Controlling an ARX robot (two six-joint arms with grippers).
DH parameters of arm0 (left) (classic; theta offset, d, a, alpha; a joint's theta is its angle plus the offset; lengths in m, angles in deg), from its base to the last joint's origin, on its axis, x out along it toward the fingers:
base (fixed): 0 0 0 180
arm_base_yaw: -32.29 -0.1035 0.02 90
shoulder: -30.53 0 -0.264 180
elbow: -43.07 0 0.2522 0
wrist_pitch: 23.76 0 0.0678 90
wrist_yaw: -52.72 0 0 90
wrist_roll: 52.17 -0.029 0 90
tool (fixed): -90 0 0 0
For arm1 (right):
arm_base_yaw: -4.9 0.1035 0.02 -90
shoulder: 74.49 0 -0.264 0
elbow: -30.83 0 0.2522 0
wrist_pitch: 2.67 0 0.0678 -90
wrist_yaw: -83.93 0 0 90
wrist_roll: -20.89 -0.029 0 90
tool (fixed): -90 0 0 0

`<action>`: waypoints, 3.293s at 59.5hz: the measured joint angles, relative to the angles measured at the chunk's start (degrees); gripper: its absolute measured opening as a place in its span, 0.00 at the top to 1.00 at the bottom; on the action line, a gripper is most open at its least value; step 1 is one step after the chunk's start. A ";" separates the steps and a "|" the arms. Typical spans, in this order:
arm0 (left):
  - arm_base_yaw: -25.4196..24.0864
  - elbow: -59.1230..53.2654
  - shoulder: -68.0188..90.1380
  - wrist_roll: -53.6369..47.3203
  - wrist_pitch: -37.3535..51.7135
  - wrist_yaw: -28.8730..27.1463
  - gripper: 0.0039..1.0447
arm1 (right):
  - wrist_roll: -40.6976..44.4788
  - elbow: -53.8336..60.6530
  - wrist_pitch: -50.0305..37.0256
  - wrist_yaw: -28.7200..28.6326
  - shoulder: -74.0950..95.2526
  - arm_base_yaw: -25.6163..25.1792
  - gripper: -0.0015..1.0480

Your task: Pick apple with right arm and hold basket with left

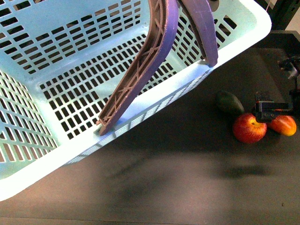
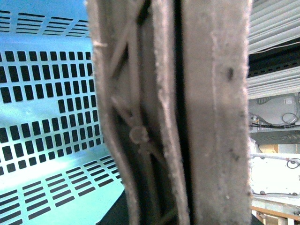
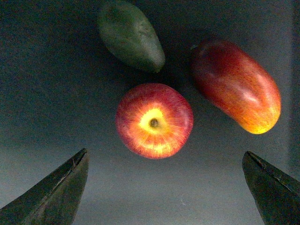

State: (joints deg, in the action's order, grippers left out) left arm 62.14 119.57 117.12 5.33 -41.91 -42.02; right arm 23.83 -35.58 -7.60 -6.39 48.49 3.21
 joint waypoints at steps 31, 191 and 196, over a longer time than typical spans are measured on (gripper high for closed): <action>0.00 0.00 0.00 0.00 0.00 -0.02 0.87 | -0.24 -13.55 6.82 1.29 12.94 1.01 0.08; 0.00 0.00 0.00 -0.04 0.00 -0.15 0.87 | -8.02 5.27 -4.85 8.31 -37.05 27.58 0.25; 0.00 0.00 0.00 -0.04 0.00 -0.11 0.87 | -8.63 5.40 -5.25 8.28 -36.11 28.52 0.25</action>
State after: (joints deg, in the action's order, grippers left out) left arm 62.14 119.57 117.12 5.28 -41.91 -42.13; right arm 15.20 -30.18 -12.85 1.90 12.38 31.73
